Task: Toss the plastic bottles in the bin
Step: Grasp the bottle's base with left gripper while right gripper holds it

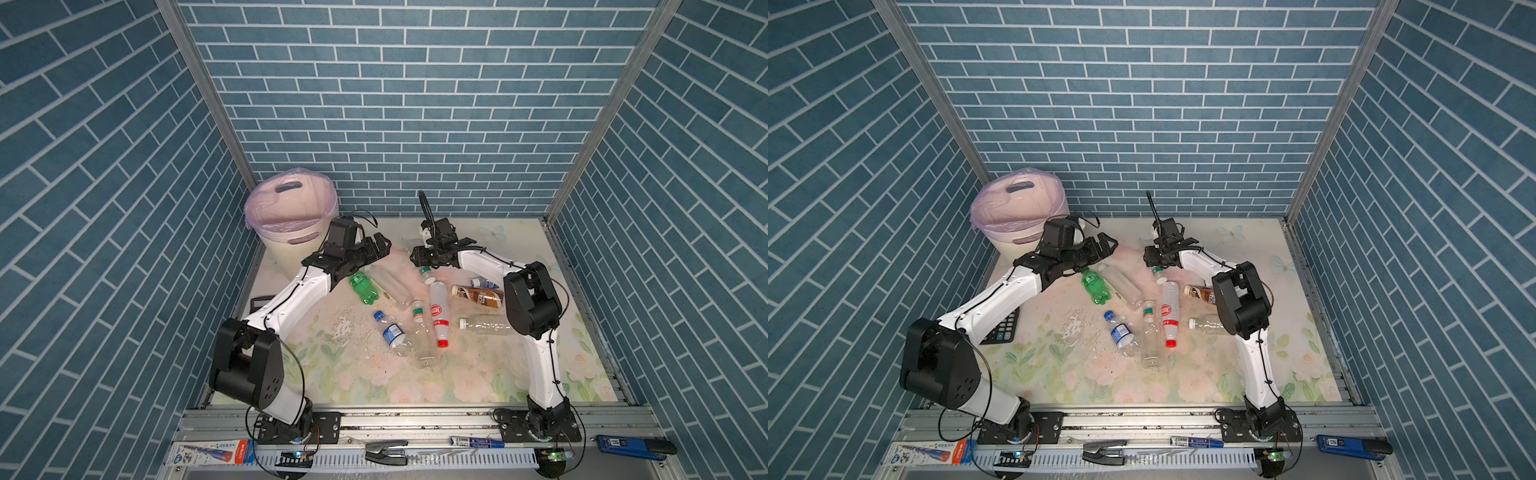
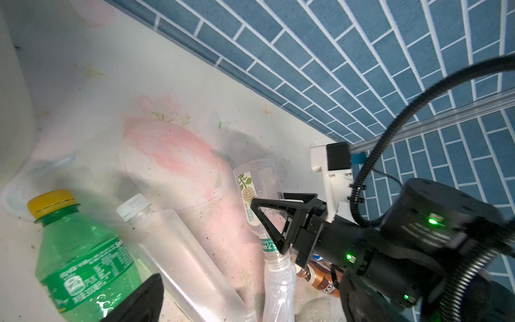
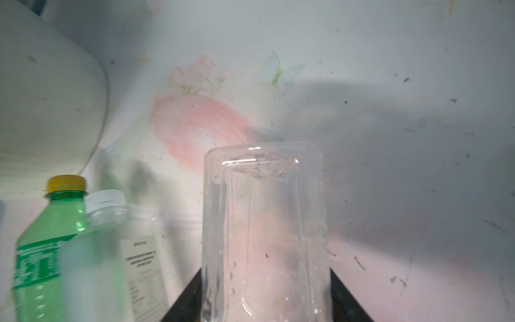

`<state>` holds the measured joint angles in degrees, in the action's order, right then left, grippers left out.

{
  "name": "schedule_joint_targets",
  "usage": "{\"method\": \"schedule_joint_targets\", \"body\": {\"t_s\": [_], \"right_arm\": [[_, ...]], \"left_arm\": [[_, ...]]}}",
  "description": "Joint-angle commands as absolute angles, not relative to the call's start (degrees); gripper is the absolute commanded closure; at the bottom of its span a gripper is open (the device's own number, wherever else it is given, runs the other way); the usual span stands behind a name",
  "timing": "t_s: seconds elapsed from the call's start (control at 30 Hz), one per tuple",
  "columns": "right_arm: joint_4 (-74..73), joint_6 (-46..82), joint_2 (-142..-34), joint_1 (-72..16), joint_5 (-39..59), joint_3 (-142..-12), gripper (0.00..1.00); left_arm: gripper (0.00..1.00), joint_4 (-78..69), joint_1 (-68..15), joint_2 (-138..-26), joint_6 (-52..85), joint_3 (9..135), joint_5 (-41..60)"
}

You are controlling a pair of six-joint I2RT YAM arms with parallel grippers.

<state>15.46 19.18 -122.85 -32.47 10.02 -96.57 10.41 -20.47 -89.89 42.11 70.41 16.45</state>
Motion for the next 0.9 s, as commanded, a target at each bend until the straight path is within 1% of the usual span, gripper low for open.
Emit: {"method": "schedule_joint_targets", "body": {"t_s": [0.0, 0.23, 0.47, 0.8, 0.87], "right_arm": [[15.0, 19.1, -116.7, -32.6, 12.6, -94.4, 0.46], [13.9, 19.1, -111.9, -32.6, 15.7, -91.8, 0.47], [7.8, 19.3, -108.2, -32.7, 21.1, -87.3, 0.48], [5.7, 19.4, -105.9, -32.8, 24.3, -86.1, 0.48], [5.4, 19.6, -105.9, -32.8, 24.8, -86.3, 0.48]], "left_arm": [[0.01, 9.2, -21.1, -92.7, 43.8, 73.7, 18.7], [0.01, 8.5, -21.2, -98.0, 46.2, 80.3, 20.1], [0.01, 8.4, -22.8, -103.0, 48.6, 86.0, 20.2], [0.01, 7.1, -23.6, -105.8, 50.6, 86.7, 20.5], [0.02, 6.6, -23.6, -105.9, 50.8, 86.4, 20.6]]}}
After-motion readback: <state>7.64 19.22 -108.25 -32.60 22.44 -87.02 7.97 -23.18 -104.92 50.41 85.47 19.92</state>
